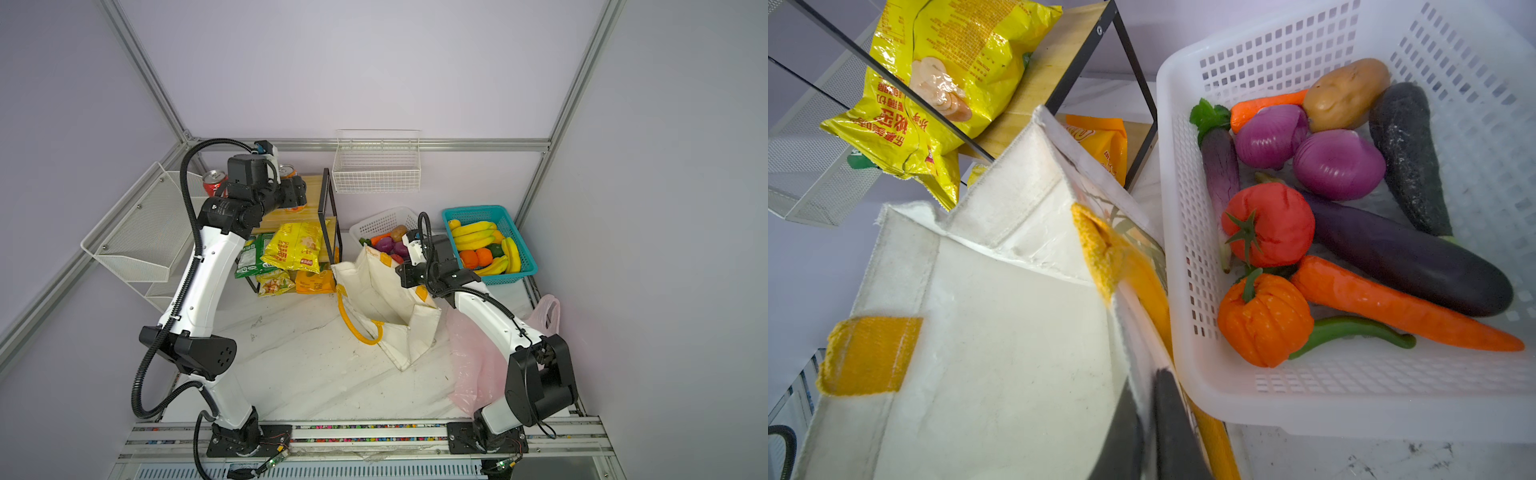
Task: Place the mixed food into the grocery bags and tie them
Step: 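Grasp the orange Fanta can on the shelf with the left gripper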
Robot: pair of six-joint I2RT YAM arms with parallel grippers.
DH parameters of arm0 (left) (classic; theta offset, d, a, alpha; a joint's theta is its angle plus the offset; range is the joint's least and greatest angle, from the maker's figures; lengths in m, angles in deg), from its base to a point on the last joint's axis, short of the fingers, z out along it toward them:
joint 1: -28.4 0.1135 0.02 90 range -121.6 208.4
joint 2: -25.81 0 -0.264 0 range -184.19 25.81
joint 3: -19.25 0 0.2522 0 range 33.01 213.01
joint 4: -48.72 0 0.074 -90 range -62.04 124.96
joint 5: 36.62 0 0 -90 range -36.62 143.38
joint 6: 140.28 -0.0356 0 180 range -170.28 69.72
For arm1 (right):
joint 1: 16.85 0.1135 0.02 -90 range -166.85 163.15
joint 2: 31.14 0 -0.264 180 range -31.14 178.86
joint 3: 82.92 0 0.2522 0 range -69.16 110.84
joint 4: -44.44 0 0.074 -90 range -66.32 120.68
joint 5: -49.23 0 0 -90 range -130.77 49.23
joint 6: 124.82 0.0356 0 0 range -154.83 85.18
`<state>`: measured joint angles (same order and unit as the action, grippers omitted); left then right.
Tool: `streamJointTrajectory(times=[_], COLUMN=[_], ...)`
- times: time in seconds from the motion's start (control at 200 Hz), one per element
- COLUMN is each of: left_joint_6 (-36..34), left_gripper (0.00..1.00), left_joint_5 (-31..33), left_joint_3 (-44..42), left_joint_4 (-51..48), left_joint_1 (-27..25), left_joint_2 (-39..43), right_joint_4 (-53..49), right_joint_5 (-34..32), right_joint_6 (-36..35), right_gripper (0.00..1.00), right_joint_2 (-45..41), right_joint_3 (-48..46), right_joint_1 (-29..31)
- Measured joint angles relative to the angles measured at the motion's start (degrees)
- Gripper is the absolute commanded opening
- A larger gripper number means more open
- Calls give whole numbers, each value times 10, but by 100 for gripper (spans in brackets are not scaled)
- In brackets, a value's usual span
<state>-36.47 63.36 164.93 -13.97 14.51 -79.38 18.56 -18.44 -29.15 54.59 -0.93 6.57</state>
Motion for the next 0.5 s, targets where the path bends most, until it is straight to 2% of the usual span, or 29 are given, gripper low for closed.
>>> streamJointTrajectory(times=[0.265,0.5], left_joint_6=[-35,-55], left_gripper=[82,70], left_joint_5=[13,19], left_joint_3=[28,29], left_joint_4=[14,30], left_joint_1=[0,0], left_joint_2=[-33,-48], right_joint_4=[0,0], right_joint_5=[0,-1], right_joint_6=[0,0], right_gripper=[0,0], right_joint_2=[0,0], right_joint_3=[0,0], right_joint_1=[0,0])
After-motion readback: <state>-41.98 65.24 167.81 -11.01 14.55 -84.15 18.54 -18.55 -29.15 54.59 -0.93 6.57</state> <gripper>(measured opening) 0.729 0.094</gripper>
